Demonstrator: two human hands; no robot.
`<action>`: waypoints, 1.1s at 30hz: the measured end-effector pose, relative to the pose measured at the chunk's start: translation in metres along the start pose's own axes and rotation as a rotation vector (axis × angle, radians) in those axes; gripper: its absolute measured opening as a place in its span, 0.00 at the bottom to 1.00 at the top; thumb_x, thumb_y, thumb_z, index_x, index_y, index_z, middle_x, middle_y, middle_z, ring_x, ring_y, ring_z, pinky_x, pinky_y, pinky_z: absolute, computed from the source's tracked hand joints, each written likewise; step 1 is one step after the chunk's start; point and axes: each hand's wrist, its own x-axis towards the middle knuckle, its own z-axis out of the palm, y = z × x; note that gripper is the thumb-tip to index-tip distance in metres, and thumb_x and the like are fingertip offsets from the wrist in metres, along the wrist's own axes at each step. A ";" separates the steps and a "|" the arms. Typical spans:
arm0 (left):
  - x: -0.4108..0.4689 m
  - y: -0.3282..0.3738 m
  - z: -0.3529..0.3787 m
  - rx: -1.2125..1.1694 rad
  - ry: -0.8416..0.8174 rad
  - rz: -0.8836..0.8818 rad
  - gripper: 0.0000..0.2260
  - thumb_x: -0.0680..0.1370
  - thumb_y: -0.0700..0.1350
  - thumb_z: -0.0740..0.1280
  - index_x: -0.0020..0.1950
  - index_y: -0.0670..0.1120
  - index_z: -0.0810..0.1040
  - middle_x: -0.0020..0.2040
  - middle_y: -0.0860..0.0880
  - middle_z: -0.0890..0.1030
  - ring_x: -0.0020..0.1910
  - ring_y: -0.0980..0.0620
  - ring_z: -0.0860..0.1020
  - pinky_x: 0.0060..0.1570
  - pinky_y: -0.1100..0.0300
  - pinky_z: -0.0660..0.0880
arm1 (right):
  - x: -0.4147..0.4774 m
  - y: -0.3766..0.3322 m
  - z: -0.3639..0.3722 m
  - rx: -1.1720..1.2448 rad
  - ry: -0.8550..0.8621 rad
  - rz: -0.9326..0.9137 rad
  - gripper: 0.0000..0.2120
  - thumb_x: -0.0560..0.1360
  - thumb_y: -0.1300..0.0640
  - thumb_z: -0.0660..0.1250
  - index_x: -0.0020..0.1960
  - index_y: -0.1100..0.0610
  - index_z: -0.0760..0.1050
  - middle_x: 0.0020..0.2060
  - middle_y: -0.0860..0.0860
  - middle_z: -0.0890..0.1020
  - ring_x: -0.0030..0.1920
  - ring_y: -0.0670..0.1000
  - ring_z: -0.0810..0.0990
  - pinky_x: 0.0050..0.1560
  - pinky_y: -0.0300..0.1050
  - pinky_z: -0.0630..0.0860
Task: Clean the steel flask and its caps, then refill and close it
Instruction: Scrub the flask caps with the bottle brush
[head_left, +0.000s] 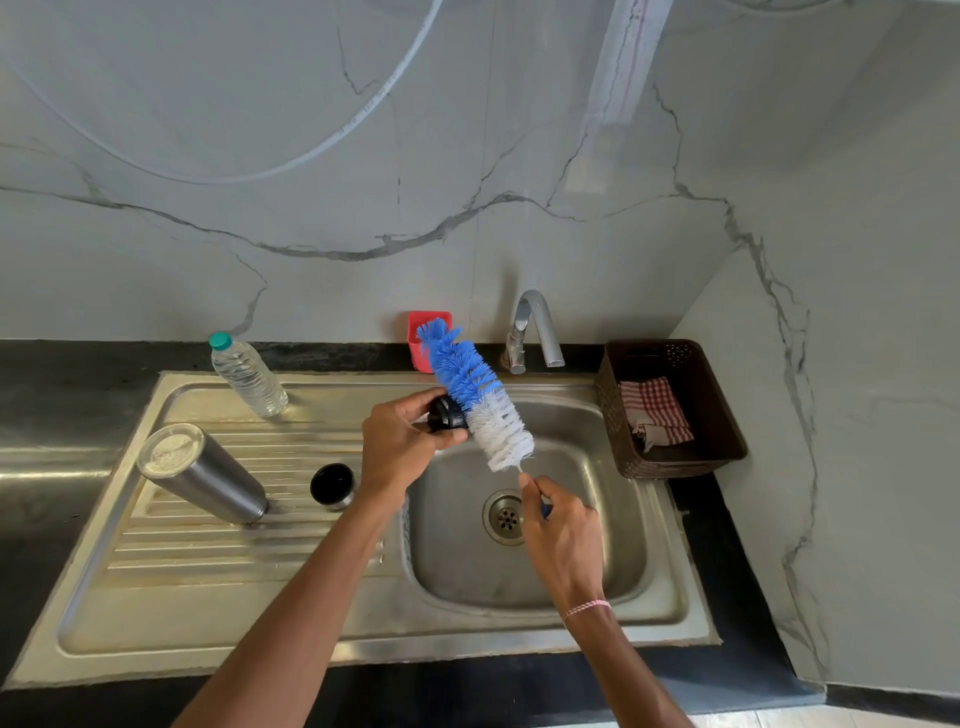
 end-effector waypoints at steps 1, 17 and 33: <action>0.000 0.001 -0.001 -0.010 0.028 0.001 0.29 0.64 0.34 0.84 0.62 0.51 0.85 0.50 0.57 0.87 0.49 0.60 0.86 0.59 0.58 0.81 | -0.002 0.001 -0.002 0.004 0.002 0.005 0.21 0.82 0.44 0.62 0.36 0.54 0.73 0.22 0.49 0.72 0.24 0.52 0.66 0.26 0.44 0.64; -0.007 0.002 0.009 0.055 -0.004 0.090 0.30 0.66 0.33 0.82 0.65 0.52 0.82 0.49 0.59 0.86 0.50 0.64 0.85 0.53 0.71 0.78 | 0.014 -0.008 -0.006 -0.022 -0.017 0.015 0.21 0.82 0.42 0.61 0.37 0.55 0.75 0.23 0.49 0.74 0.25 0.54 0.72 0.26 0.47 0.65; -0.006 0.002 0.012 0.073 0.006 0.107 0.28 0.68 0.33 0.82 0.66 0.50 0.82 0.50 0.61 0.85 0.51 0.65 0.84 0.55 0.68 0.79 | 0.011 -0.009 -0.004 -0.057 -0.043 0.016 0.20 0.82 0.43 0.61 0.38 0.54 0.76 0.24 0.47 0.75 0.24 0.51 0.72 0.26 0.46 0.68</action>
